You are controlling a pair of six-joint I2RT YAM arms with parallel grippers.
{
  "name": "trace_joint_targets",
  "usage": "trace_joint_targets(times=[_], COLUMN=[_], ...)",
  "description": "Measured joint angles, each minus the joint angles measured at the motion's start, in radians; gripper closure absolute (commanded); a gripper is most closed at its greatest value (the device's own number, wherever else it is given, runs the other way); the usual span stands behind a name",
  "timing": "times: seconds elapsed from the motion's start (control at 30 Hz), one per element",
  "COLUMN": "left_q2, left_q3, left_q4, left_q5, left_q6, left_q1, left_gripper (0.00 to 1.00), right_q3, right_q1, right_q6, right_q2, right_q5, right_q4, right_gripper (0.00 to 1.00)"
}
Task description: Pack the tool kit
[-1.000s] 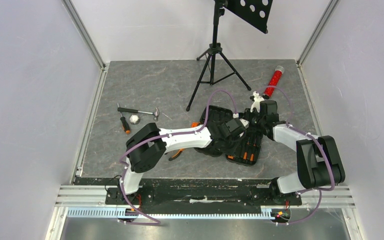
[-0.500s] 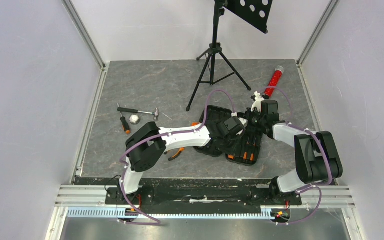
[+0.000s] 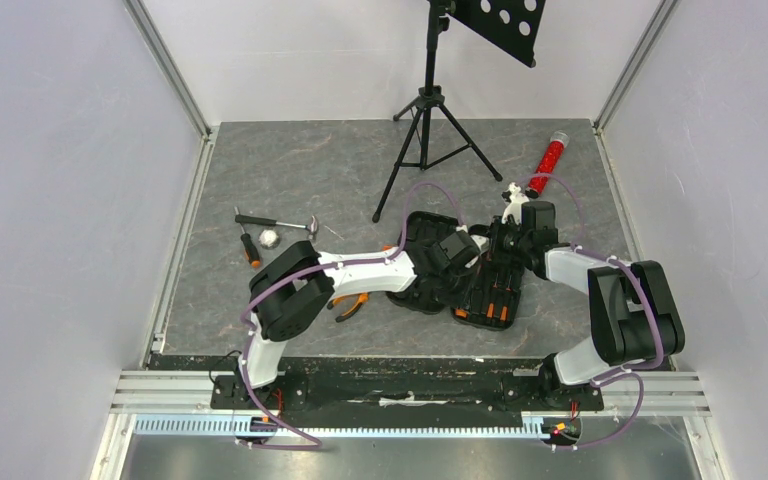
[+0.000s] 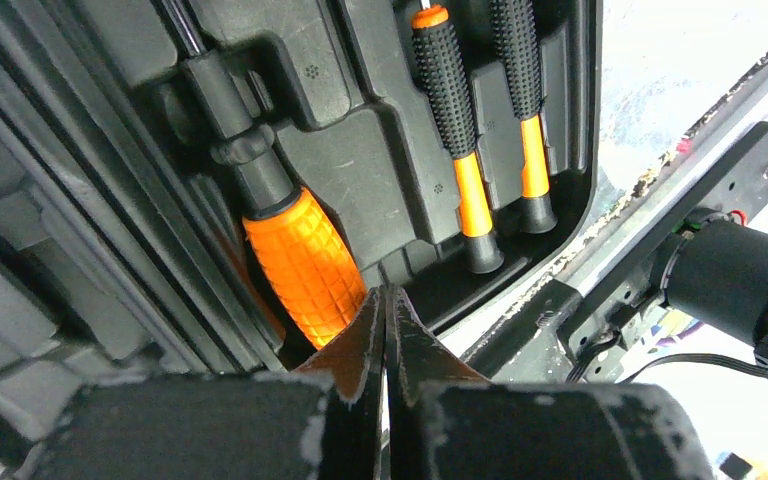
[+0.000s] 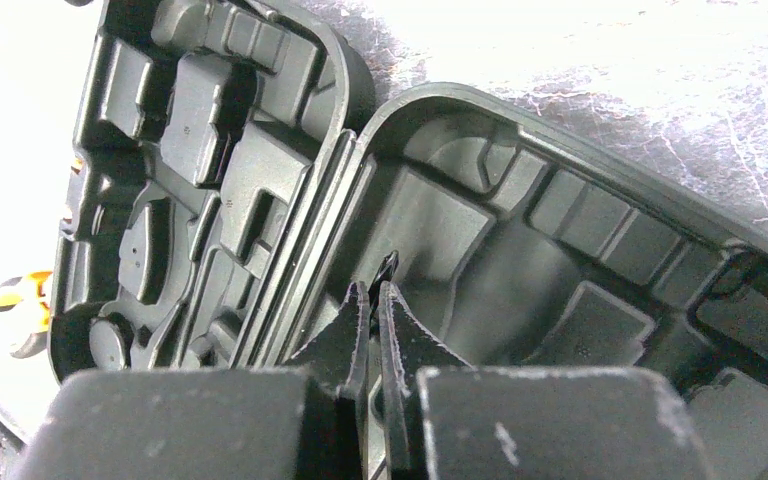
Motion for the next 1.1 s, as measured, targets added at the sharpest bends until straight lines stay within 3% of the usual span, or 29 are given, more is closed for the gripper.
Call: trace_joint_targets(times=[0.6, 0.7, 0.83, 1.0, 1.1], left_q2=[-0.019, -0.022, -0.034, -0.074, -0.121], left_q3=[-0.150, -0.163, -0.166, -0.151, -0.121], left_q4=[0.222, 0.244, 0.240, 0.149, 0.096], left_q5=[0.150, 0.163, 0.161, 0.120, 0.085], left_q6=[-0.104, -0.113, -0.116, -0.100, -0.088], left_q1=[0.087, 0.098, 0.099, 0.098, 0.102], left_gripper=[0.97, 0.91, 0.79, 0.59, 0.52], right_q3=[0.100, 0.109, 0.111, 0.152, 0.188], right_q1=[0.081, 0.084, 0.084, 0.069, 0.063], right_q6=[-0.013, -0.013, -0.028, -0.069, -0.085], right_q2=[0.060, 0.061, 0.039, 0.020, -0.013], right_q5=[0.199, 0.209, 0.205, 0.212, 0.218], right_q4=[-0.093, -0.097, -0.107, -0.216, -0.291], right_gripper=[1.00, 1.00, 0.88, 0.60, 0.48])
